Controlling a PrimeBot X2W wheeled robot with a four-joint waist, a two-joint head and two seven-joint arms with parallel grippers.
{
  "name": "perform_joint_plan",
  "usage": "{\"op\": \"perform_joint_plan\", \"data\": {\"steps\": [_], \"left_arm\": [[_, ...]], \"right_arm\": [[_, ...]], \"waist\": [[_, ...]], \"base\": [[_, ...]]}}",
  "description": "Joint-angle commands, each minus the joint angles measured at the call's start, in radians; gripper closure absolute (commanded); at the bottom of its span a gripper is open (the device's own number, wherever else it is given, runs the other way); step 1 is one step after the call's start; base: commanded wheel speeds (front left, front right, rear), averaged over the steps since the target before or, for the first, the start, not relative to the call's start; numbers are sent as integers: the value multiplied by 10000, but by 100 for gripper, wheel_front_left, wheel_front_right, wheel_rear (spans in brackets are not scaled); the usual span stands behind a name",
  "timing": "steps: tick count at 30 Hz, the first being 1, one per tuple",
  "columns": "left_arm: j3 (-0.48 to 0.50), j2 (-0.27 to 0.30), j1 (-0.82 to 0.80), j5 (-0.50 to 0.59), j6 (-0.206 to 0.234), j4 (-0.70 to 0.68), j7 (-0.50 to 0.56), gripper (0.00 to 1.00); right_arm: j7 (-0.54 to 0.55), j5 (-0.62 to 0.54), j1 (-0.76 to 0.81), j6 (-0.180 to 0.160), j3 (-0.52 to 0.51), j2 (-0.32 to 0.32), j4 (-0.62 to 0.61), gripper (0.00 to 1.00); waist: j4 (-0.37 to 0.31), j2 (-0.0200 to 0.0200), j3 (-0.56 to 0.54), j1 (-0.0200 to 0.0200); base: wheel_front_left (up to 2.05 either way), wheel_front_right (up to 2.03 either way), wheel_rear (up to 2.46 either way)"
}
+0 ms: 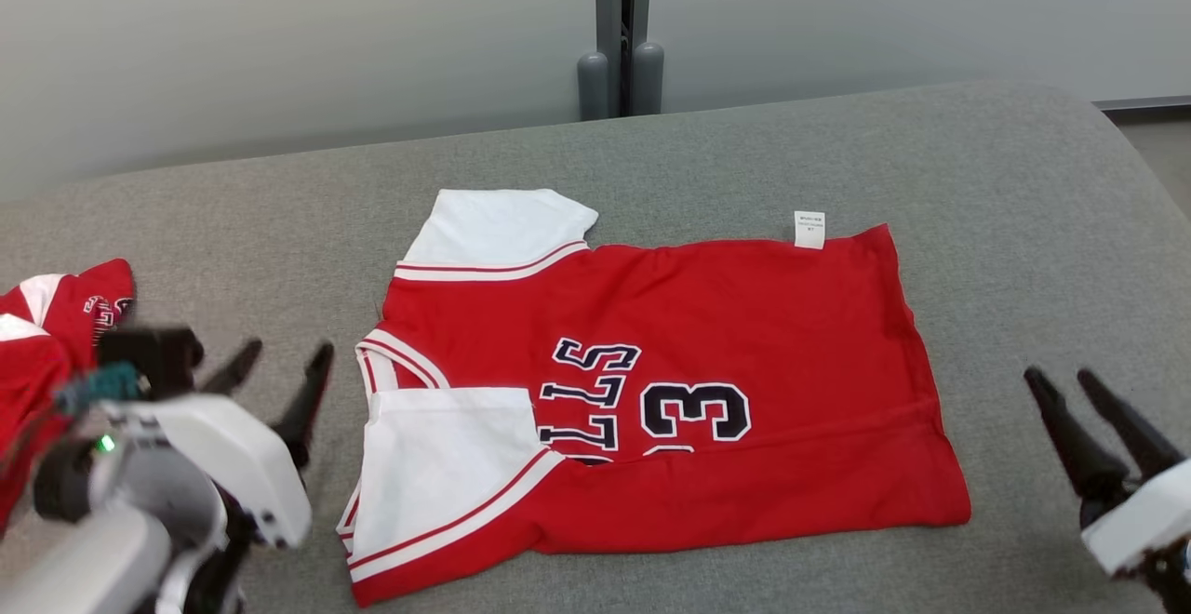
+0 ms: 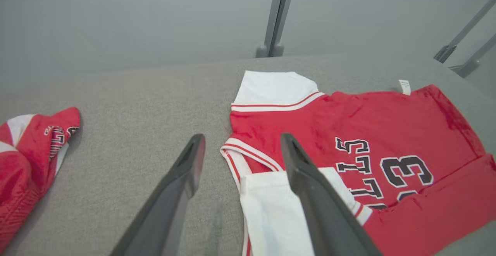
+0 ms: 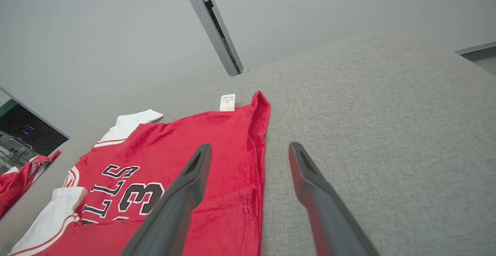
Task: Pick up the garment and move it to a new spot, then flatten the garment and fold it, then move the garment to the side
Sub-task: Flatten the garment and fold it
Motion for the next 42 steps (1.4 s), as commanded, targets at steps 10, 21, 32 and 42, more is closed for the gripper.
{"op": "perform_joint_plan", "data": {"steps": [10, 21, 32, 42], "left_arm": [[-481, -520, 2169, -38, 1307, -628, -647, 0], [-891, -1097, 2623, -732, 930, 382, -89, 0], [-933, -1666, 2290, -1263, 138, 1315, 159, 0], [-628, -1639, 2079, -1362, -240, 1542, -187, 100]], "right_arm": [[1174, -1577, 1871, 2, -1465, 1632, 511, 0], [2758, -2958, 2046, 2, -2662, 2882, 1051, 0], [3878, -3808, 2158, 2, -3446, 3739, 577, 21], [4613, -4341, 2497, 2, -4192, 4192, 71, 100]], "waist": [[228, -1, 112, 0], [250, -1, 295, 0], [206, -1, 476, 0], [296, -1, 335, 0]], "base": [[0, 0, 0], [0, 0, 0], [0, 0, 0], [0, 0, 0]]}}
